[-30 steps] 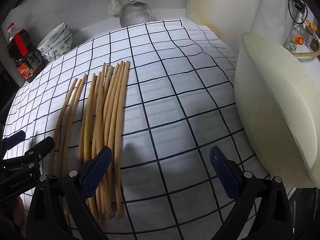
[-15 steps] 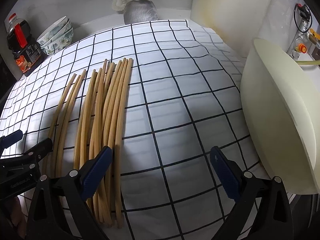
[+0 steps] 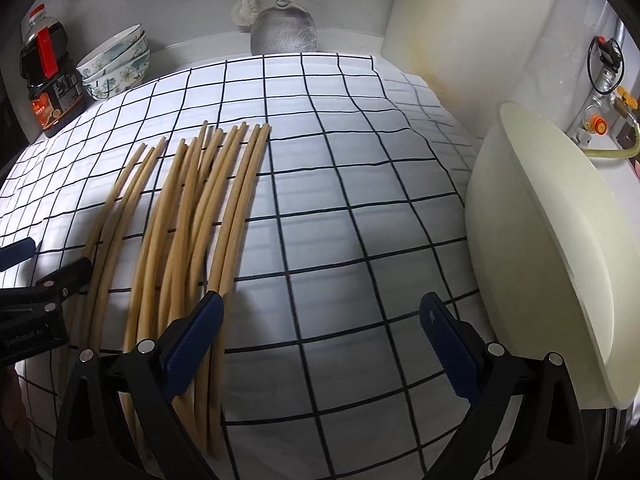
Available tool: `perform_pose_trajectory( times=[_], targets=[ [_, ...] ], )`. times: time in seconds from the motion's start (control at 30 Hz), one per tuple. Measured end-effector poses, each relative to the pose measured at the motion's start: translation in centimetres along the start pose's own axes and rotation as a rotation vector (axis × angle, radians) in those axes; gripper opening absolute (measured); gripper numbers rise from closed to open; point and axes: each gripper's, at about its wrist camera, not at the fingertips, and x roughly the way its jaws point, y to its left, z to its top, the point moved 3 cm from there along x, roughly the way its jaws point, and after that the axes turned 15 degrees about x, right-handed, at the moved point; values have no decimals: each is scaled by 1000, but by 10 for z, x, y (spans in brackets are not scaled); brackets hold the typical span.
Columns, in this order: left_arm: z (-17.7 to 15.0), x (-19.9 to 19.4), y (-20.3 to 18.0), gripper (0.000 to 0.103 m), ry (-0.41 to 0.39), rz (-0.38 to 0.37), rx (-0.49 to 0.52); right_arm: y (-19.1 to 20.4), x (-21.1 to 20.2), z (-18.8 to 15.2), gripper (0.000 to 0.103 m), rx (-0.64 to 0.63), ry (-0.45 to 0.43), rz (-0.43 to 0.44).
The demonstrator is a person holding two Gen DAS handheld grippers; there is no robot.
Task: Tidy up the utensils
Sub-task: 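Close the left tool on one chopstick while the right tool grasps another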
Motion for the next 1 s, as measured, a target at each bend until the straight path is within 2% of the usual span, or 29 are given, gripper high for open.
perform_pose_trajectory(
  times=[0.2, 0.33, 0.37, 0.43, 0.6, 0.63, 0.7, 0.77, 0.8, 0.83, 0.87, 1.0],
  targets=[
    [4, 2, -6, 98, -5, 4, 7, 15, 3, -3, 94, -48, -5, -15],
    [7, 3, -9, 97, -7, 9, 10, 15, 6, -1, 94, -35, -13, -6],
    [8, 3, -9, 96, -7, 3, 11, 15, 7, 0, 94, -35, -15, -3],
    [10, 2, -11, 84, -18, -33, 10, 17, 8, 1, 92, -40, -20, -1],
    [12, -5, -23, 48, -48, -59, 50, 26, 4, -1, 66, -58, -10, 58],
    [12, -6, -25, 42, -52, -65, 55, 28, 3, -2, 59, -59, -6, 77],
    [12, -8, -30, 20, -57, -74, 68, 29, 3, -4, 46, -53, 13, 119],
    [12, -9, -33, 8, -55, -86, 77, 33, 2, -4, 33, -62, 19, 140],
    [11, -9, -33, 8, -53, -86, 77, 36, 2, -5, 28, -73, 19, 144],
    [11, -9, -33, 8, -52, -89, 74, 38, 1, -6, 14, -83, 20, 142],
    [11, -9, -33, 7, -51, -93, 70, 40, 1, -5, 6, -87, 19, 131],
    [9, -9, -27, 7, -38, -110, 50, 34, 0, -4, 6, -28, 46, 173]
  ],
)
